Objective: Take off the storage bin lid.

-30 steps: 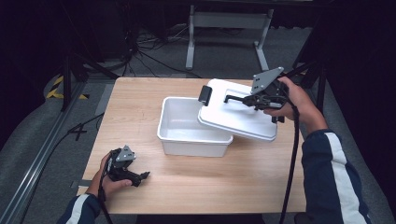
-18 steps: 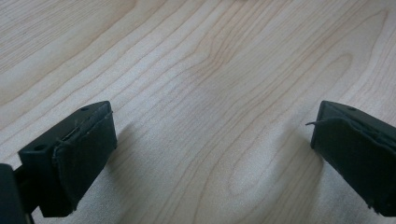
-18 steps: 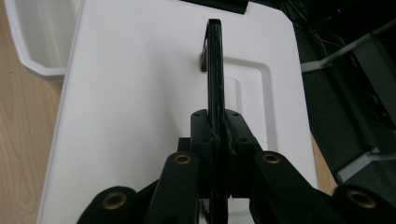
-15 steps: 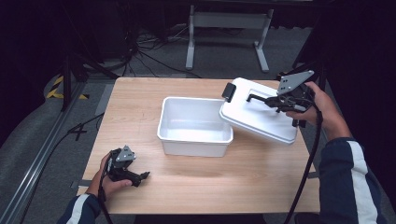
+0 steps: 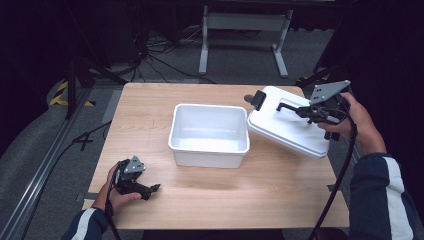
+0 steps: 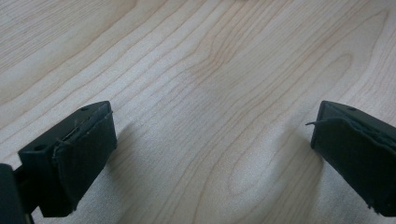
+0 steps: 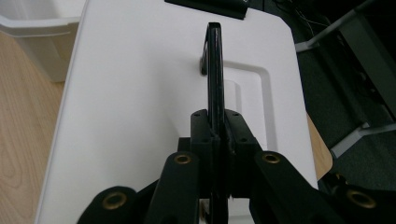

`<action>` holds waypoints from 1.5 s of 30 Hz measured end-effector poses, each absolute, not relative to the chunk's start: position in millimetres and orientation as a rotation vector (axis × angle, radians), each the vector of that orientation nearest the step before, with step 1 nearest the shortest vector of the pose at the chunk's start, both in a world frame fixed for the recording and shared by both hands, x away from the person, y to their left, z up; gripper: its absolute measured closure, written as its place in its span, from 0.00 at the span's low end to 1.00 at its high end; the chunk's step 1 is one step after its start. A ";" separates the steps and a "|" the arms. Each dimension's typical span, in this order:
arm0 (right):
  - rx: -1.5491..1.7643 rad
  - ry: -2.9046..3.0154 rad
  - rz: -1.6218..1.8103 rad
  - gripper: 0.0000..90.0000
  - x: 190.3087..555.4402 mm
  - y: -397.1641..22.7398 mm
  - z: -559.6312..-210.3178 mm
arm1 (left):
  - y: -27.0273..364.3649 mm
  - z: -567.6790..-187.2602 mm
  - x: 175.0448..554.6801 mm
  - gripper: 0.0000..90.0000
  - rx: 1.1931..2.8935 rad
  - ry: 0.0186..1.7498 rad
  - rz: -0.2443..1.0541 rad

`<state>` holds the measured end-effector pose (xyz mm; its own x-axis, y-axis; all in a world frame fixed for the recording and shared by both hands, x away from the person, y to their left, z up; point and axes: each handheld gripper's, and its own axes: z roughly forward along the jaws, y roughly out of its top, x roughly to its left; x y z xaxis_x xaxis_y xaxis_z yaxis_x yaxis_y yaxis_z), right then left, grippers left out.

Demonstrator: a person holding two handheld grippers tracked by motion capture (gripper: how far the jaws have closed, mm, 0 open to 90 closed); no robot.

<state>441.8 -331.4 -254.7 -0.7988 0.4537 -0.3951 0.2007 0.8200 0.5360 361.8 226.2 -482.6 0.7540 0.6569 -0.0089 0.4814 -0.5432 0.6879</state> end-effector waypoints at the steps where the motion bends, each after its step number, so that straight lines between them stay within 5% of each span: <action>1: 0.480 2.485 0.658 0.94 442.2 -334.0 -255.7 | 226.2 -482.6 361.8 0.01 2.254 0.849 0.326; 45: 0.658 2.567 0.659 0.94 474.5 -333.7 -357.7 | 226.1 -482.6 361.5 0.01 2.254 0.852 0.321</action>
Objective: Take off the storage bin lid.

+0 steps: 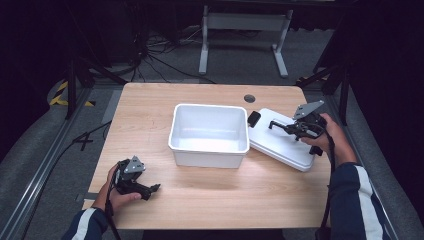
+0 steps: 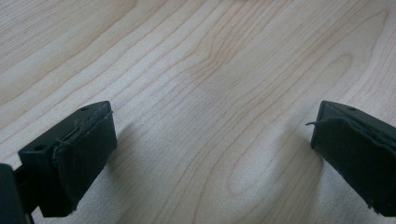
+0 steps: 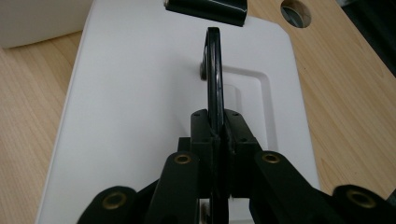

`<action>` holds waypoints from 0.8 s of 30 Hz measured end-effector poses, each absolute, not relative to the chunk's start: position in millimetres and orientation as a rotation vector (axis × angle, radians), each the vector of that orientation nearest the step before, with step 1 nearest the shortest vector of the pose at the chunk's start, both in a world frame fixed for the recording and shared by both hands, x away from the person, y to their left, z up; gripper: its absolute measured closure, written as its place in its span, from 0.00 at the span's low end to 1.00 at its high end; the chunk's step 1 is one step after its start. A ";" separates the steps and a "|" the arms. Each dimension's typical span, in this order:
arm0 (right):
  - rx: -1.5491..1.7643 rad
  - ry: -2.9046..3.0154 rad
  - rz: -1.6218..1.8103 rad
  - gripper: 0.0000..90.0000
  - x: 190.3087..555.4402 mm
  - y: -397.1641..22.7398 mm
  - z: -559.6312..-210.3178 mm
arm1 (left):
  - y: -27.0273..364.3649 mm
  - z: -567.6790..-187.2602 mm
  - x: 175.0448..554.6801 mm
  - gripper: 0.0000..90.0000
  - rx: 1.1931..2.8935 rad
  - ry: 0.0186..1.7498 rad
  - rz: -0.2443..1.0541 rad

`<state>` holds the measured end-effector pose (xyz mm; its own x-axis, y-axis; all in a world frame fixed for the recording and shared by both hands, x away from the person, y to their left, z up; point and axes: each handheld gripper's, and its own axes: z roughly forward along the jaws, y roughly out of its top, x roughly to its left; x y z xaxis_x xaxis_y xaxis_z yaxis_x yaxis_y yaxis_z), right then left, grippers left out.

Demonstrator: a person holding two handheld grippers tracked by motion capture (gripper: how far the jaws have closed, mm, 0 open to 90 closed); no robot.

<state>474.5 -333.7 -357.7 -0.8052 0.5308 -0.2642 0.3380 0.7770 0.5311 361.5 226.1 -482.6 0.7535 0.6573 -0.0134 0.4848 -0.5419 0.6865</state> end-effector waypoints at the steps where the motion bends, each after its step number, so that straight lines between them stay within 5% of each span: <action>1: 0.658 2.572 0.661 0.94 475.3 -332.7 -359.7 | 226.2 -482.6 361.8 0.01 2.254 0.848 0.327; 24: 0.737 2.549 0.647 0.93 484.2 -334.4 -382.4 | 226.1 -482.6 361.5 0.01 2.254 0.851 0.321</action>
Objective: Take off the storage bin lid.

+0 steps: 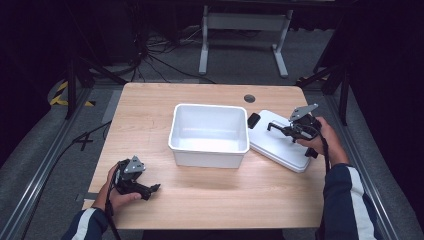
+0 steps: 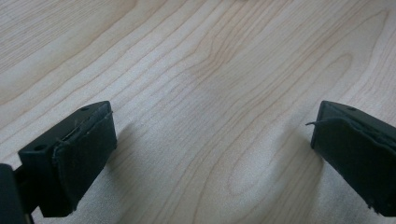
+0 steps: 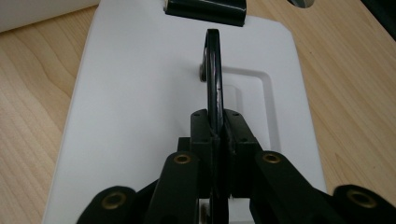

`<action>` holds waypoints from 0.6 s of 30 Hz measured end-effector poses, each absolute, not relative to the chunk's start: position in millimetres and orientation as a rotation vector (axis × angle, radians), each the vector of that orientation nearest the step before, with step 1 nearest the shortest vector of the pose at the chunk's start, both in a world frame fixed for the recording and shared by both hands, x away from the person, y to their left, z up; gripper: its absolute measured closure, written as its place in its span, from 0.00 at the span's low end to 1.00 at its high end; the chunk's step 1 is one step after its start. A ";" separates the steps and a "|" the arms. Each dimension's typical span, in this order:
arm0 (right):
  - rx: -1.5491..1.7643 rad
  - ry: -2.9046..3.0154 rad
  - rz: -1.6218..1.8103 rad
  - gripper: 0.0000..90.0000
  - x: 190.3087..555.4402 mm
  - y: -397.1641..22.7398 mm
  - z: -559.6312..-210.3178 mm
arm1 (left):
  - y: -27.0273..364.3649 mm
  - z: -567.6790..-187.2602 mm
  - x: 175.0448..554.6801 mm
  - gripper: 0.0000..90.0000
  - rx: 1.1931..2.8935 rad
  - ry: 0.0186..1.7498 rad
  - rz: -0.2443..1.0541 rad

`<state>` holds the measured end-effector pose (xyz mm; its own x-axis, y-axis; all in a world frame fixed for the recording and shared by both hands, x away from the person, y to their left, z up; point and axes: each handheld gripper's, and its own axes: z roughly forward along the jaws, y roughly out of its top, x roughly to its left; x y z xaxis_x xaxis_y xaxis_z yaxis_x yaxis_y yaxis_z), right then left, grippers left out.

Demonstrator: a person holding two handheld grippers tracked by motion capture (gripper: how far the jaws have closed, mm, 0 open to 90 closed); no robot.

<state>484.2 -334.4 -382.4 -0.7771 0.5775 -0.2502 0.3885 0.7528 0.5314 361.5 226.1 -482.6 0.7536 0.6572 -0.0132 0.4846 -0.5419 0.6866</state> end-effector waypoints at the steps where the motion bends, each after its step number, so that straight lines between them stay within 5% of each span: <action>1: 0.738 2.546 0.641 0.93 484.5 -334.6 -383.2 | 226.1 -482.6 361.5 0.01 2.254 0.851 0.321; 18: 0.775 2.511 0.691 0.83 478.8 -341.9 -375.4 | 226.1 -482.6 361.5 0.01 2.254 0.851 0.321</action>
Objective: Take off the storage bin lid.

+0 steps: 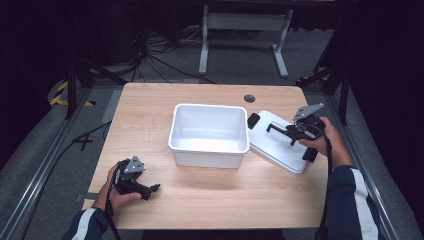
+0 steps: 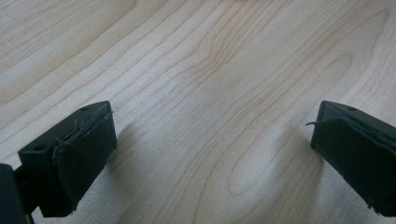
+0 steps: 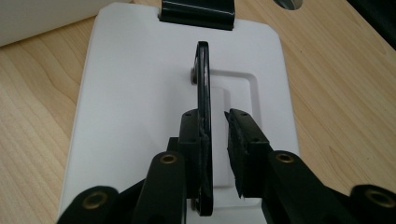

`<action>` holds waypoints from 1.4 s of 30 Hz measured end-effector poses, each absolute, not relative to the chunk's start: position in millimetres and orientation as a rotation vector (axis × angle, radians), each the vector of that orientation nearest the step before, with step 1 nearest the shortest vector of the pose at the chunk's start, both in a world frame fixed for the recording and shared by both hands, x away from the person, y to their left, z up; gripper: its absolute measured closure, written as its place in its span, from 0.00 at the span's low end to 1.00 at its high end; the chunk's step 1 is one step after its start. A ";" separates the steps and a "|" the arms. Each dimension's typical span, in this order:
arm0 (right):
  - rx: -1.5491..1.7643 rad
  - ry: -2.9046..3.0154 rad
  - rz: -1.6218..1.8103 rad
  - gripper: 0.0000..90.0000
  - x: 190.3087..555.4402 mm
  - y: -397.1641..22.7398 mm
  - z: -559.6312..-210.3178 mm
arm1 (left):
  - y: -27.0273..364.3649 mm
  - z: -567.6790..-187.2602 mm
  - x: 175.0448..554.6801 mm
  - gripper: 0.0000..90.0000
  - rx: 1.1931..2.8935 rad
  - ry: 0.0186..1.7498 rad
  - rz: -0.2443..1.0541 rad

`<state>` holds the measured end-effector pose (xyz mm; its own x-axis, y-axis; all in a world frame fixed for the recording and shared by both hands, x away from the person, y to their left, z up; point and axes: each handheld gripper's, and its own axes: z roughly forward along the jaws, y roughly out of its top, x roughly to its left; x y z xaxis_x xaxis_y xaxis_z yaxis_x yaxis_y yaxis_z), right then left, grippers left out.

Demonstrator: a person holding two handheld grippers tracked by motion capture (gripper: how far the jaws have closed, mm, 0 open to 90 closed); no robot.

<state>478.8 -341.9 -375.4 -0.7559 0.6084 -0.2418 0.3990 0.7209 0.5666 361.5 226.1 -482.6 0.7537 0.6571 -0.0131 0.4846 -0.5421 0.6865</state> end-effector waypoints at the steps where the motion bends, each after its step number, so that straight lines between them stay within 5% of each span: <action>1: 0.774 2.513 0.697 0.82 478.2 -342.0 -374.7 | 226.2 -482.6 361.8 0.01 2.254 0.848 0.327; 16: 0.809 2.506 0.831 0.59 465.1 -342.4 -366.2 | 226.1 -482.6 361.6 0.01 2.254 0.851 0.323; 28: 0.840 2.442 0.883 0.56 448.9 -347.5 -360.5 | 226.2 -482.6 361.9 0.01 2.254 0.848 0.326; 42: 0.862 2.395 0.903 0.37 423.0 -348.1 -356.8 | 226.2 -482.6 361.9 0.01 2.254 0.848 0.326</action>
